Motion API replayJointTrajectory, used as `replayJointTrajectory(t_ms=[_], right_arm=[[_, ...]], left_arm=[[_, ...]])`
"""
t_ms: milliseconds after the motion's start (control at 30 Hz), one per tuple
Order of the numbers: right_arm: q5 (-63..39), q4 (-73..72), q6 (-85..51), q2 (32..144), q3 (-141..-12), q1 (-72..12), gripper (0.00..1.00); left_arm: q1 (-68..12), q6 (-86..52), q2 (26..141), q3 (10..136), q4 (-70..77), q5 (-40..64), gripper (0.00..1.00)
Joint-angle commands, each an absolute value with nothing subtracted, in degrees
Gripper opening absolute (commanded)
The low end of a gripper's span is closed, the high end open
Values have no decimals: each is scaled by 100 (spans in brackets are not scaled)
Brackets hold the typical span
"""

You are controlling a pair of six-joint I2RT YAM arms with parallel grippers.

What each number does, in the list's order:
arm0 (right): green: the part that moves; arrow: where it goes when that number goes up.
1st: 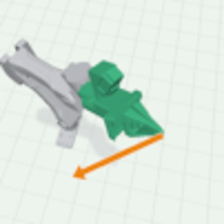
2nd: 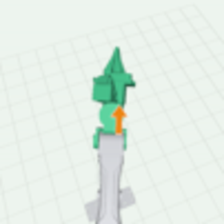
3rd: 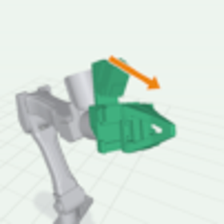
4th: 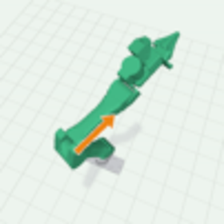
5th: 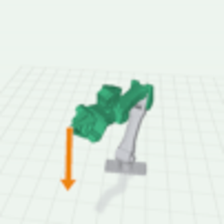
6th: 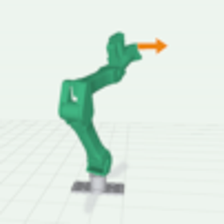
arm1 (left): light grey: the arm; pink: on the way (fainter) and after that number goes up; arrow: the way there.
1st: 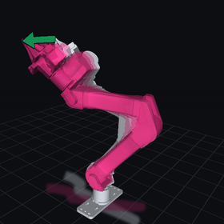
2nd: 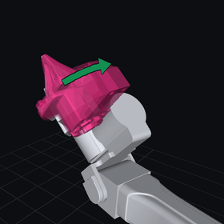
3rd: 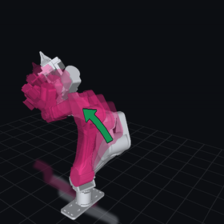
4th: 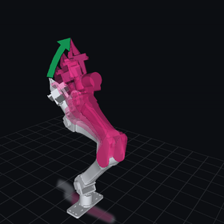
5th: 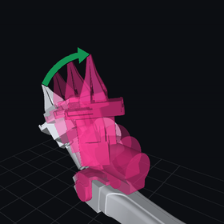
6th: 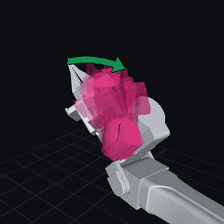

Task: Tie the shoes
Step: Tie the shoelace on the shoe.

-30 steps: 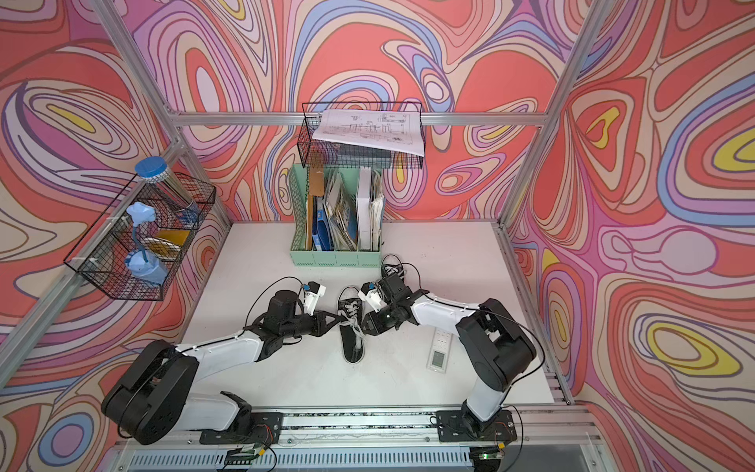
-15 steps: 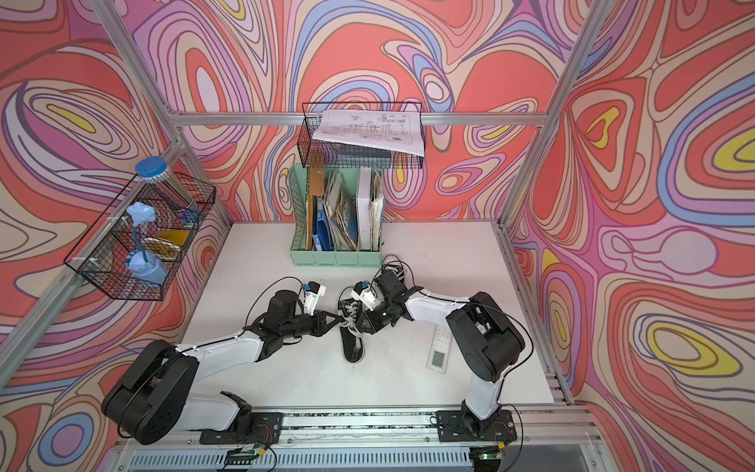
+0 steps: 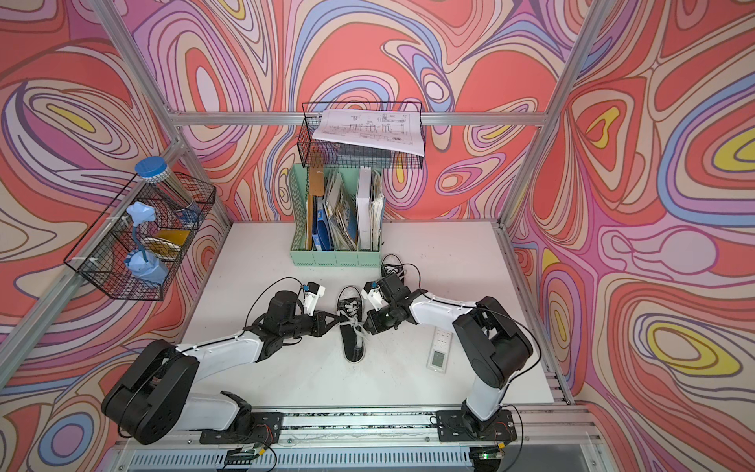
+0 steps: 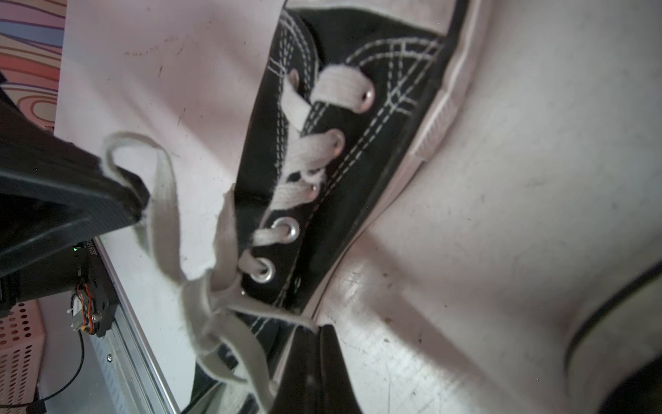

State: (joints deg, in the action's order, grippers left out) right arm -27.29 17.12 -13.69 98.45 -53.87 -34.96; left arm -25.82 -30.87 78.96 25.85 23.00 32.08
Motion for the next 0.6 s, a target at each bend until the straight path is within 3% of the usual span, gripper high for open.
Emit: replayJointTrajectory(t_ms=[0,300,567], right_arm=[[-2455,1836,-1630,9655,-5287,-3491,0],[-2325,2077,-1658,9659,-5383,-3526,0],[-2954,1820,-811,9824,-5573,-3562,23]], left_arm=[[-2547,-2987,7831,2516,2224,3088,0],[-2528,-2918,7865,2522,2160,3031,0],[-2523,-2948,7963,2544,2270,3189,0]])
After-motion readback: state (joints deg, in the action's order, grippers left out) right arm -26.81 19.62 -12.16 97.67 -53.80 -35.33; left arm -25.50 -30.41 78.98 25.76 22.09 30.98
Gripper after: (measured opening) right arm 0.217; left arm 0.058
